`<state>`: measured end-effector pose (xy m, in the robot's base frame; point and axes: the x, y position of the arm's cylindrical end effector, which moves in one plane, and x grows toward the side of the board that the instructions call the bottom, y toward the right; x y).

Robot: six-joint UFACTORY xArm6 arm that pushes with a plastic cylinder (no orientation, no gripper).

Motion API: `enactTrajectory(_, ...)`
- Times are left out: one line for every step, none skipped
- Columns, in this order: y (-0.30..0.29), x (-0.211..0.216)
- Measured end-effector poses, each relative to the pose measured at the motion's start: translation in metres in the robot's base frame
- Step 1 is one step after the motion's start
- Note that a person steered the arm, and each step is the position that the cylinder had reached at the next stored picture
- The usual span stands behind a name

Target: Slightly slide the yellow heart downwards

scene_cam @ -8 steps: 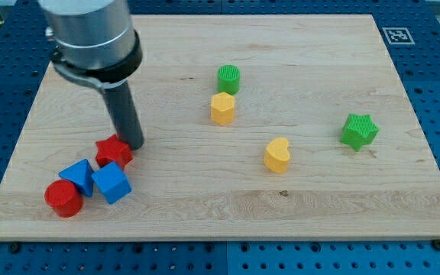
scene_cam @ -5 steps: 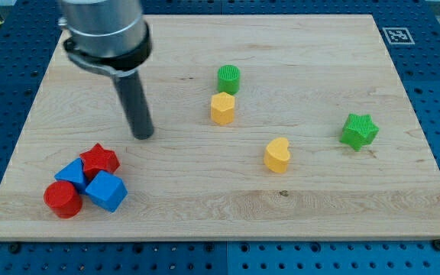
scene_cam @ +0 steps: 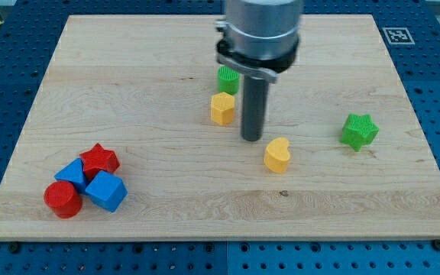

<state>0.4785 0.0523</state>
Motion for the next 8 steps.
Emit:
enactTrajectory(0.007,0.005)
enactTrajectory(0.014,0.027)
enactTrajectory(0.028,0.045)
enactTrajectory(0.079,0.045)
enactTrajectory(0.131,0.062)
enactTrajectory(0.119,0.066)
enactTrajectory(0.072,0.06)
enactTrajectory(0.037,0.06)
